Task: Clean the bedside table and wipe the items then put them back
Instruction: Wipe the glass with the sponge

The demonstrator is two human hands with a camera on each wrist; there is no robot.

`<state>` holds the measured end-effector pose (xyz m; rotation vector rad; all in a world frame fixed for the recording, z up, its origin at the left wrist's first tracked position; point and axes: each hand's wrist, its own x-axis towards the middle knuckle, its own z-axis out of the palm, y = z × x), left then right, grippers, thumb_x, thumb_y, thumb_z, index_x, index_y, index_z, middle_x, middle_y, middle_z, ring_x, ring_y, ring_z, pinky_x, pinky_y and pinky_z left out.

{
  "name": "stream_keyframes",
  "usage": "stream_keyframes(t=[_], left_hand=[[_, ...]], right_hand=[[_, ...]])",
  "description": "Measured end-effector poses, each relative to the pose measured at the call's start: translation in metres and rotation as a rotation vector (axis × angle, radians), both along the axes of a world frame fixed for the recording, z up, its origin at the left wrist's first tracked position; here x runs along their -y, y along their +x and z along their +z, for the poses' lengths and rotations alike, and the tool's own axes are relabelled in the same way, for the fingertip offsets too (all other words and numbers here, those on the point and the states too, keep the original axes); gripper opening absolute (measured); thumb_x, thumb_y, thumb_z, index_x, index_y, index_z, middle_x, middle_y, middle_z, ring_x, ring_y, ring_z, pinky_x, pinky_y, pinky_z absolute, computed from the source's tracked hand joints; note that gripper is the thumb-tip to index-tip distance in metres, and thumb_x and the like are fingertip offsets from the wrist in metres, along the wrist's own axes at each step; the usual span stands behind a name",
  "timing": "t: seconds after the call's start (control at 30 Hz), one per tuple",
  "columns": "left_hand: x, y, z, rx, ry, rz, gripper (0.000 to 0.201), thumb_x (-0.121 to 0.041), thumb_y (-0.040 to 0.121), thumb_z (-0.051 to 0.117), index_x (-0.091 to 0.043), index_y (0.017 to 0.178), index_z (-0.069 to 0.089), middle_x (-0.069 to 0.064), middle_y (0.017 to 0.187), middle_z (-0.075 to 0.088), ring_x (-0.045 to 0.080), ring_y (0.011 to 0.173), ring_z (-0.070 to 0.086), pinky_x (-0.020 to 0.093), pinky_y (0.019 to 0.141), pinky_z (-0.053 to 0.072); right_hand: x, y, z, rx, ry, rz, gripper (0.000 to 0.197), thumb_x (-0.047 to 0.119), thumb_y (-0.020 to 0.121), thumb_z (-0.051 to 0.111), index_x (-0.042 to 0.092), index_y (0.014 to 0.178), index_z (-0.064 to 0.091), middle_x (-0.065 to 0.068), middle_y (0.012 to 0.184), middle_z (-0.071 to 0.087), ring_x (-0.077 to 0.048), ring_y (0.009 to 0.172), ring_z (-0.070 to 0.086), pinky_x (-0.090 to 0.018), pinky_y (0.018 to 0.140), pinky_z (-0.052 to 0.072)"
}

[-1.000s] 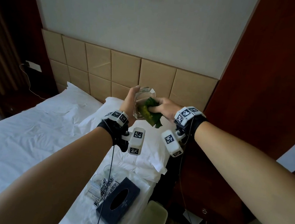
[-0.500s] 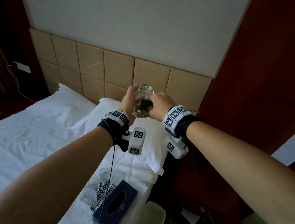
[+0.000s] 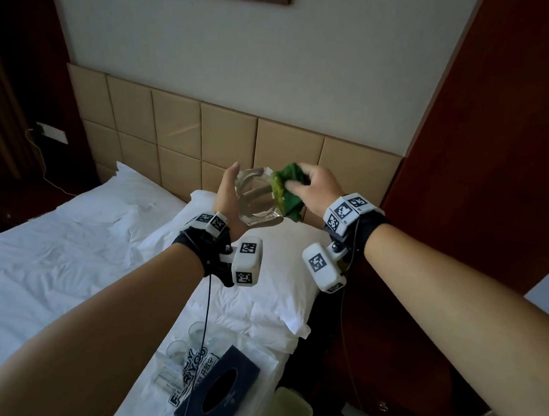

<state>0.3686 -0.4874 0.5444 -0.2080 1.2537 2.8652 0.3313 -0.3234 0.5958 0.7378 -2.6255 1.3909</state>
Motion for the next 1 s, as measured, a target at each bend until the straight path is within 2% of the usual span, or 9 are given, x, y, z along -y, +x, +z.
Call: stream_keyframes(t=[0.1,0.2,0.33,0.43,0.53,0.6,0.77,0.87,1.0], left_hand=[[0.005,-0.001,0.0,0.003,0.061,-0.038,0.064,-0.066,0.089,0.043,-0.021,0.131,0.06,0.018,0.123,0.064,0.041,0.1,0.067,0.066,0.085,0.048],[0.005,-0.002,0.004,-0.009,0.059,-0.059,0.067,-0.069,0.089,0.04,-0.02,0.132,0.058,0.02,0.121,0.063,0.039,0.092,0.069,0.063,0.08,0.05],[-0.002,-0.002,0.01,-0.024,0.013,-0.056,0.066,-0.068,0.091,0.037,-0.02,0.13,0.06,0.023,0.125,0.061,0.043,0.109,0.062,0.065,0.082,0.049],[-0.008,0.002,0.016,-0.012,0.022,-0.077,0.069,-0.069,0.092,0.034,-0.017,0.129,0.059,0.022,0.124,0.06,0.04,0.107,0.062,0.057,0.076,0.054],[-0.011,0.005,0.021,-0.005,0.031,-0.156,0.076,-0.073,0.09,0.028,-0.012,0.121,0.062,0.02,0.116,0.067,0.037,0.102,0.064,0.051,0.078,0.054],[-0.012,0.006,0.024,-0.02,0.019,-0.214,0.082,-0.075,0.089,0.025,-0.011,0.126,0.059,0.021,0.118,0.066,0.036,0.104,0.065,0.05,0.082,0.053],[-0.012,0.01,0.027,-0.013,0.041,-0.205,0.079,-0.073,0.091,0.024,-0.009,0.12,0.061,0.023,0.103,0.069,0.036,0.089,0.071,0.05,0.076,0.056],[-0.01,0.008,0.024,0.016,0.008,-0.231,0.088,-0.078,0.087,0.026,-0.01,0.134,0.054,0.023,0.118,0.063,0.038,0.101,0.066,0.052,0.08,0.055],[-0.007,0.008,0.017,0.043,-0.02,-0.23,0.086,-0.079,0.085,0.031,-0.014,0.137,0.052,0.024,0.121,0.061,0.039,0.104,0.063,0.052,0.076,0.056]], right_hand=[[0.004,-0.003,0.005,-0.155,0.029,-0.089,0.016,0.02,0.086,0.07,0.017,0.102,0.07,0.004,0.097,0.071,-0.014,0.088,0.064,-0.026,0.076,0.049],[0.012,0.0,0.005,-0.233,0.105,-0.107,0.009,0.021,0.084,0.071,0.015,0.09,0.068,0.001,0.087,0.071,-0.017,0.08,0.063,-0.027,0.069,0.051],[0.023,0.002,0.003,-0.31,0.249,-0.147,0.006,0.017,0.082,0.068,0.013,0.086,0.066,-0.004,0.08,0.069,-0.024,0.075,0.064,-0.036,0.068,0.055],[0.03,0.006,0.004,-0.349,0.26,-0.15,0.006,0.016,0.083,0.067,0.013,0.087,0.069,-0.005,0.08,0.07,-0.025,0.075,0.064,-0.034,0.066,0.054],[0.031,0.005,0.003,-0.31,0.218,-0.141,0.004,0.017,0.081,0.067,0.014,0.084,0.068,-0.002,0.078,0.07,-0.023,0.075,0.064,-0.036,0.068,0.055],[0.031,0.004,0.002,-0.272,0.178,-0.11,0.003,0.019,0.081,0.067,0.019,0.083,0.069,0.004,0.078,0.071,-0.019,0.076,0.065,-0.035,0.071,0.056],[0.029,0.017,0.006,-0.181,0.135,0.078,0.026,0.017,0.083,0.066,0.03,0.105,0.072,0.007,0.095,0.073,-0.012,0.089,0.066,-0.024,0.079,0.053],[0.024,0.018,0.01,-0.104,0.205,0.155,0.031,0.016,0.083,0.065,0.029,0.111,0.07,0.006,0.103,0.072,-0.014,0.096,0.065,-0.029,0.087,0.053],[0.019,0.021,0.016,0.007,0.32,0.224,0.026,0.015,0.084,0.063,0.029,0.105,0.069,0.002,0.113,0.067,-0.018,0.103,0.062,-0.034,0.092,0.052]])
